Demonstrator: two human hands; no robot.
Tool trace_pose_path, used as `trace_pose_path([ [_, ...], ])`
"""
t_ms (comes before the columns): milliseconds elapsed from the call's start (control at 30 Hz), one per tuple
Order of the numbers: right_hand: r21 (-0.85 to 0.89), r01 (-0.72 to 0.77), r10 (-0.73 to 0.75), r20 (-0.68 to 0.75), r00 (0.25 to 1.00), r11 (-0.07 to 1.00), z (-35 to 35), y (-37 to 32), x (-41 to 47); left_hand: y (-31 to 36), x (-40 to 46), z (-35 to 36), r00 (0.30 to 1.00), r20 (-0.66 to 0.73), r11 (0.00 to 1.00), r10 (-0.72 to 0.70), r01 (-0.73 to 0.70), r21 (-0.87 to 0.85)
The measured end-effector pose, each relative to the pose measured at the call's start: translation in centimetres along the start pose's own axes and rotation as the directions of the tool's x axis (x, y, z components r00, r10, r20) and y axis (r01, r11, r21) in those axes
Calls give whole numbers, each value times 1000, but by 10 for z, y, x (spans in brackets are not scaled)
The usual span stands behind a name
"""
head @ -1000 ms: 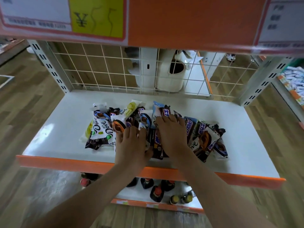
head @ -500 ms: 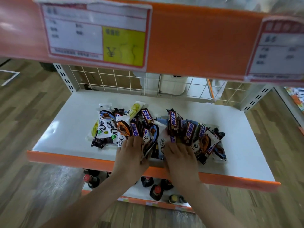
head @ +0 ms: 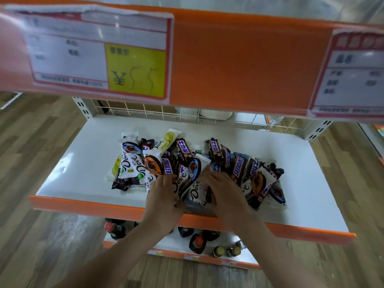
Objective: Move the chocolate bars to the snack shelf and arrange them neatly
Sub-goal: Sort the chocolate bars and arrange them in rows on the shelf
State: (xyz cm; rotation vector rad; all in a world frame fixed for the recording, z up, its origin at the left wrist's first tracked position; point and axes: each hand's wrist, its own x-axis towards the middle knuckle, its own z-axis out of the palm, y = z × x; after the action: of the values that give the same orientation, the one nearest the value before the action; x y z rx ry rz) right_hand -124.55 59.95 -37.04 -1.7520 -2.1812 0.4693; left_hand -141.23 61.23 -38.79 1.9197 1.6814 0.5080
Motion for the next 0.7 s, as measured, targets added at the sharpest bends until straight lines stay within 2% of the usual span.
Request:
trace_pose_path([
  [100, -145, 77, -71, 48, 996, 986, -10, 7, 20, 4, 2, 1, 999, -23, 999, -43, 42, -13],
  [200, -203, 138, -107, 156, 982, 969, -12, 13, 33, 9, 7, 2, 997, -68, 999, -40, 40, 0],
  [333, -312, 217, -144, 241, 960, 925, -12, 17, 37, 14, 14, 1, 996, -20, 996, -86, 87, 13],
  [600, -544, 411, -246, 351, 903, 732, -23, 29, 39, 15, 17, -6, 993, 49, 993, -105, 108, -50],
  [700, -601, 455, -312, 333, 890, 657, -31, 31, 28, 16, 16, -7, 990, 76, 992, -116, 119, -35],
])
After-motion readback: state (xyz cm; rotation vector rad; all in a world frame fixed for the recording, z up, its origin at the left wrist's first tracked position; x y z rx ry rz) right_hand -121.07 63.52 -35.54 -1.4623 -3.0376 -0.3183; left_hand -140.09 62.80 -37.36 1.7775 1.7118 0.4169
